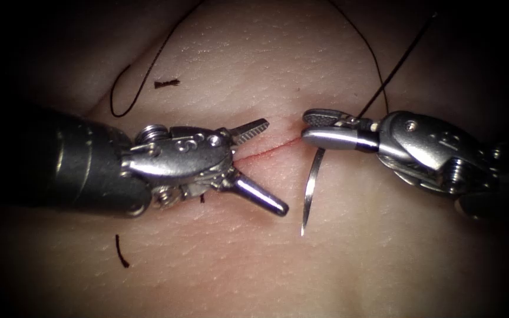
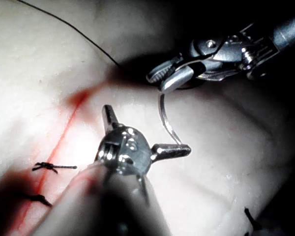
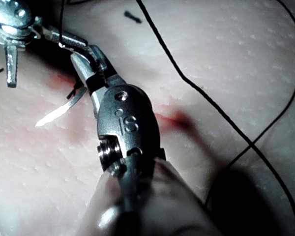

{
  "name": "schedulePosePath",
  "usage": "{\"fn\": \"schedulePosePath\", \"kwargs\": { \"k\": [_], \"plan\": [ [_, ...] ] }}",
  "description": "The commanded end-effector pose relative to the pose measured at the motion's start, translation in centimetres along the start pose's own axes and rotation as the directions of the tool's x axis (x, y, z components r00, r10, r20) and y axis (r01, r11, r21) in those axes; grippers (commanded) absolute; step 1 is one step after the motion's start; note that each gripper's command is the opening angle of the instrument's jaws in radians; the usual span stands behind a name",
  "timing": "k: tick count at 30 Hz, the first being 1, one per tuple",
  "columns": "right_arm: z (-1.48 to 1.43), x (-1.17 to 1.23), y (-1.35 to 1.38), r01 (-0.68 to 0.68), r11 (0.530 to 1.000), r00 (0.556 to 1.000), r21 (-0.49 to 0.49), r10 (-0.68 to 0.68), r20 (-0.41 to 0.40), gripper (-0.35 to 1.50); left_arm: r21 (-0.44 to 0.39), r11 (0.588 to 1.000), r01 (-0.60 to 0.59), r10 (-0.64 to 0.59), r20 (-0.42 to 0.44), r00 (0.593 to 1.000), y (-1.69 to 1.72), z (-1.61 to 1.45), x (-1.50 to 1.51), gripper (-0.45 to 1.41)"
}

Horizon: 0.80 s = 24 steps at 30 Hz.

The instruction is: Wound Closure

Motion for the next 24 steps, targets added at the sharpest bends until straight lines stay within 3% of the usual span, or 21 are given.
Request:
{"fn": "schedulePosePath", "kwargs": {
  "k": [1, 5, 7, 8, 14, 18, 24],
  "plan": [
    [0.03, -0.06, 0.15, 0.027, 0.999, 1.000, 0.027, -0.027, 0.000, -0.35, 0.036, 0.999, -0.029, 0.029, 0.012, 1.000, 0.02, 0.03, -0.10, 1.23],
    [0.06, -0.08, 0.31, 0.113, 0.988, 0.993, 0.107, -0.116, 0.024, -0.35, 0.065, 0.989, -0.134, 0.130, 0.054, 0.990, 0.09, -0.01, -0.32, 0.88],
    [0.11, -0.09, 0.36, 0.145, 0.980, 0.988, 0.140, -0.150, 0.028, -0.35, 0.077, 0.978, -0.195, 0.191, 0.063, 0.980, 0.15, 0.02, -0.44, 0.49],
    [0.13, -0.10, 0.39, 0.152, 0.977, 0.987, 0.152, -0.158, 0.027, -0.35, 0.080, 0.976, -0.204, 0.199, 0.064, 0.978, 0.17, 0.04, -0.48, 0.44],
    [0.39, -0.15, 0.54, 0.220, 0.953, 0.971, 0.208, -0.233, 0.043, -0.35, 0.115, 0.971, -0.211, 0.203, 0.072, 0.976, 0.23, 0.26, -0.62, 0.42],
    [0.56, -0.19, 0.66, 0.324, 0.920, 0.942, 0.220, -0.336, 0.019, -0.35, 0.211, 0.953, -0.217, 0.199, 0.104, 0.974, 0.14, 0.42, -0.63, 0.42],
    [0.76, -0.29, 0.85, 0.447, 0.868, 0.889, 0.216, -0.458, -0.001, -0.35, 0.285, 0.927, -0.245, 0.213, 0.139, 0.967, -0.09, 0.65, -0.74, 0.41]
  ]
}}
